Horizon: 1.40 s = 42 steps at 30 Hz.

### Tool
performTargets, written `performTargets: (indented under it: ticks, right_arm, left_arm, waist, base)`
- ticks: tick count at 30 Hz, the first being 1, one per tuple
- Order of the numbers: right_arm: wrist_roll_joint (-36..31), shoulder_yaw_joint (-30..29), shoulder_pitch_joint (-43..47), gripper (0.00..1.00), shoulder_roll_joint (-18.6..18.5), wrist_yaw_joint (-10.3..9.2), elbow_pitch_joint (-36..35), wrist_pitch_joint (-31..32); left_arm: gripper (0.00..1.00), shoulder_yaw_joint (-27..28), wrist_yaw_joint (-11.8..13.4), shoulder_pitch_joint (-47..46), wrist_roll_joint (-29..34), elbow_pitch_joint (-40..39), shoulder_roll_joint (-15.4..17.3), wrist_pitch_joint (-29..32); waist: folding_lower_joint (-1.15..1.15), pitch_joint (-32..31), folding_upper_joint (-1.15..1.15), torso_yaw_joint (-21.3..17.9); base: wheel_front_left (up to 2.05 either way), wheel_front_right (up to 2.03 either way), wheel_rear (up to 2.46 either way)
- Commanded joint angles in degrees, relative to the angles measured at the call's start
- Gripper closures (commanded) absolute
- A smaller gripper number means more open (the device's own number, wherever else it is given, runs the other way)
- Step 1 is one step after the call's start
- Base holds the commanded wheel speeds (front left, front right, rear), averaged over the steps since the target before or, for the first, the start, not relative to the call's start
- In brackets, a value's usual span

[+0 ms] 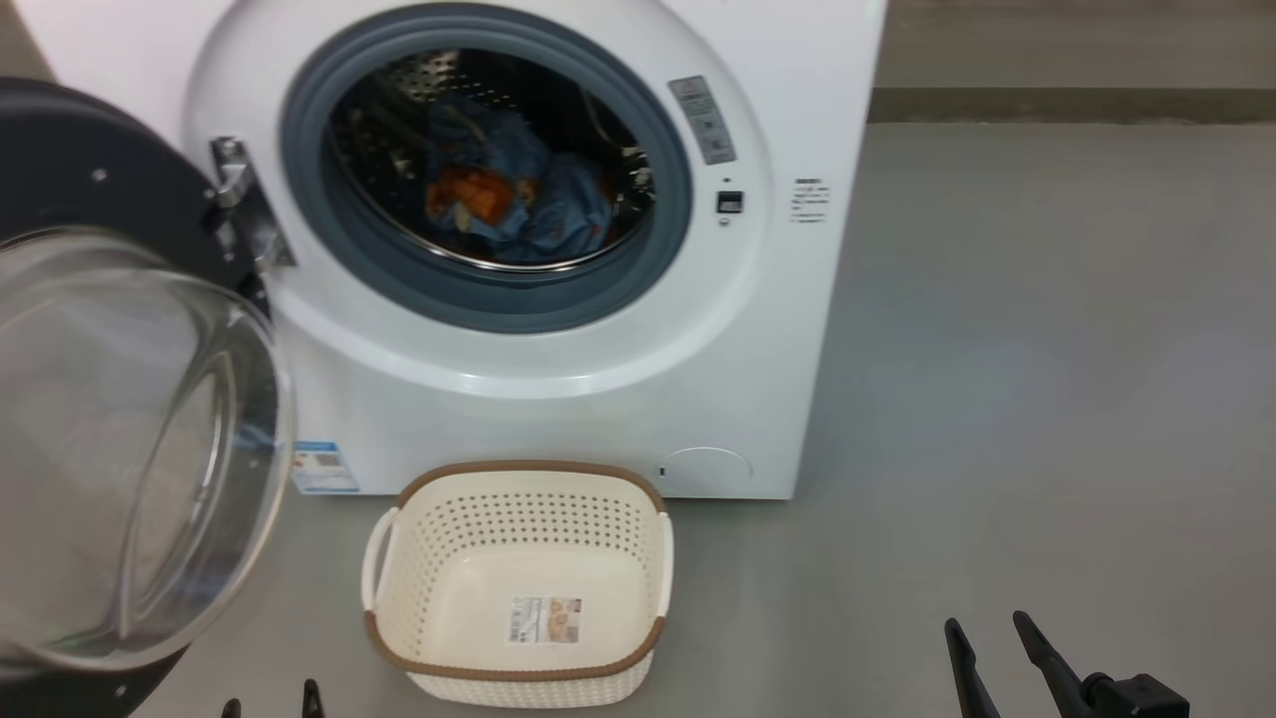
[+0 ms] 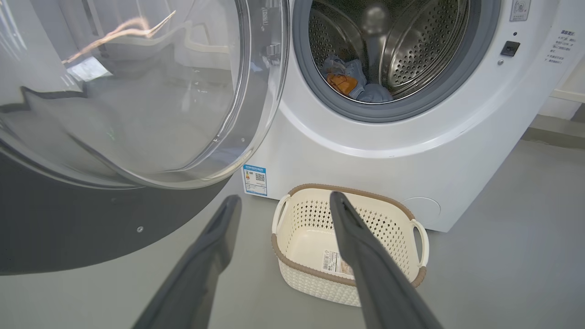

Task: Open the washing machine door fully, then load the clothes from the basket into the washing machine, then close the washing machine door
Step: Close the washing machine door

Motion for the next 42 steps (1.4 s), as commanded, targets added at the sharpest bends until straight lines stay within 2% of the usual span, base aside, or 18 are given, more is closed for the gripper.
performTargets:
  ticks: [1, 4, 13, 16, 24, 37, 39, 40, 42]
  right_arm:
    - [-0.1, 1.9, -1.3, 0.0, -0.5, 0.09, -1.3, -0.3]
    - [-0.2, 2.0, -1.4, 0.0, -0.5, 0.09, -1.2, -0.3]
    - [0.3, 2.5, -1.5, 0.0, -0.5, 0.09, -1.0, -0.3]
    - [0.2, 3.4, -2.2, 0.0, -0.5, 0.09, -0.8, -0.3]
    - [-0.8, 6.9, -6.8, 0.0, -0.5, 0.09, 1.2, -0.3]
    - [-0.9, 9.0, -8.9, 0.0, -0.5, 0.09, 2.7, -0.3]
    - [-0.9, 8.8, -8.8, 0.0, -0.5, 0.09, 2.7, -0.3]
    - [-0.9, 8.7, -8.7, 0.0, -0.5, 0.09, 2.7, -0.3]
    - [-1.0, 8.4, -8.5, 0.0, -0.5, 0.09, 2.6, -0.3]
  left_arm:
    - [0.0, 1.9, 0.6, -1.5, 0.4, -1.7, 0.7, -0.4]
    - [0.0, 2.0, 0.9, -1.1, 0.2, -1.7, 0.7, -0.4]
    - [0.0, 3.0, 1.7, 0.4, 0.5, -2.6, 0.7, -0.4]
    - [0.0, 3.9, 1.9, 0.5, 0.3, -3.6, 0.7, -0.4]
    - [0.0, 6.2, 3.9, 1.2, -2.4, -7.7, 0.7, -0.4]
    - [0.0, 6.8, 6.0, 3.2, -4.2, -10.7, 0.7, -0.4]
    - [0.82, 6.7, 5.9, 3.3, -4.6, -10.3, 0.7, -0.4]
    - [1.0, 6.6, 5.8, 3.3, -4.8, -10.2, 0.7, -0.4]
    - [1.0, 6.6, 5.7, 3.2, -5.1, -9.9, 0.7, -0.4]
  waist:
    - [0.0, -0.4, 0.0, 3.5]
    - [0.0, -0.7, 0.0, 5.7]
    - [0.0, -1.5, 0.0, 17.0]
    - [0.0, -0.5, 0.0, 19.6]
    - [0.0, 2.8, 0.0, 22.2]
    - [0.0, 3.7, 0.0, 22.8]
    - [0.0, 3.7, 0.0, 22.8]
    - [0.0, 3.7, 0.0, 22.7]
    - [0.0, 3.6, 0.0, 22.7]
  base:
    - [0.0, 0.0, 0.0]
    - [0.0, 0.0, 0.0]
    - [0.0, 0.0, 0.0]
    - [0.0, 0.0, 0.0]
    - [0.0, 0.0, 0.0]
    - [0.0, 0.0, 0.0]
    - [0.0, 0.0, 0.0]
    - [0.0, 0.0, 0.0]
    - [0.0, 0.0, 0.0]
